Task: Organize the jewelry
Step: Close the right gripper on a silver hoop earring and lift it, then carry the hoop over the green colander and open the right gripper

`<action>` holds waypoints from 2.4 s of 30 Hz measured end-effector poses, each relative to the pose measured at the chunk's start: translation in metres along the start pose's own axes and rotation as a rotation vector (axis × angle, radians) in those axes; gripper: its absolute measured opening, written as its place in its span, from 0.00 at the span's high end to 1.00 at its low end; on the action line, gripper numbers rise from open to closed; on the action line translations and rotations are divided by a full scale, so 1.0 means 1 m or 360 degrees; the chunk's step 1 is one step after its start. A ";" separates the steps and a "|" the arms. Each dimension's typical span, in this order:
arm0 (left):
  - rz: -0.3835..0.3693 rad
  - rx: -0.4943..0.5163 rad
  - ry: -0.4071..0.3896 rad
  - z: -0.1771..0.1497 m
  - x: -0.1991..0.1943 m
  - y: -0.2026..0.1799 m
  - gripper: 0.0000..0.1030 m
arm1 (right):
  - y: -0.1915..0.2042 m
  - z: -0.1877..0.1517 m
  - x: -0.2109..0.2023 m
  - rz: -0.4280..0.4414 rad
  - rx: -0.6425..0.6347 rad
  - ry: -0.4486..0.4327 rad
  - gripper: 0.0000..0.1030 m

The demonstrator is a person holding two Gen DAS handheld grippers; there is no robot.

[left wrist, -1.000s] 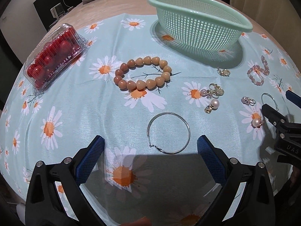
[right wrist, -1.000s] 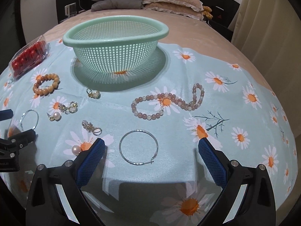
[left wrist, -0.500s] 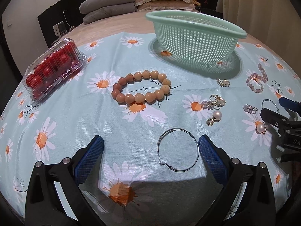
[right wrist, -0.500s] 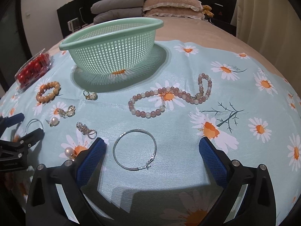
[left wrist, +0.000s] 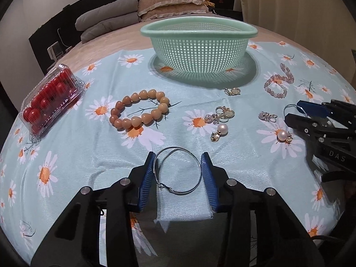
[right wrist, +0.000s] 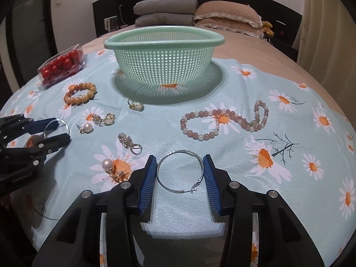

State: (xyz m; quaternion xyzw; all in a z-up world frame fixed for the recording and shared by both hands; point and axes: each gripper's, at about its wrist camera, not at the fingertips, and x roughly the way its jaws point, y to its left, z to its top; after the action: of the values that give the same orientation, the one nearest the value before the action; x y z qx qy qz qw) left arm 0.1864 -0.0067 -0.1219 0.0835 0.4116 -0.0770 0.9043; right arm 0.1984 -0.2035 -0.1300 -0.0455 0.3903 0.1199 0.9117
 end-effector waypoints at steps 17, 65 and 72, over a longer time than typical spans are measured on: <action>-0.0137 -0.0240 0.0111 -0.003 -0.032 0.028 0.97 | 0.018 -0.007 -0.074 -0.0029 -0.0134 -0.0113 0.61; -0.0274 -0.0057 -0.0081 0.175 -0.033 0.034 0.98 | -0.002 0.133 -0.059 -0.0075 -0.0185 -0.0414 0.60; -0.0282 -0.0046 -0.0030 0.190 0.003 0.036 0.98 | -0.005 0.150 -0.023 -0.0045 -0.0167 -0.0381 0.60</action>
State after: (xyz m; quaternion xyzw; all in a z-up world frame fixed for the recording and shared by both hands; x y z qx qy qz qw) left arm 0.3345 -0.0123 0.0016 0.0329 0.4100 -0.1516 0.8988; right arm 0.2894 -0.1863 -0.0094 -0.0839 0.2712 0.1319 0.9497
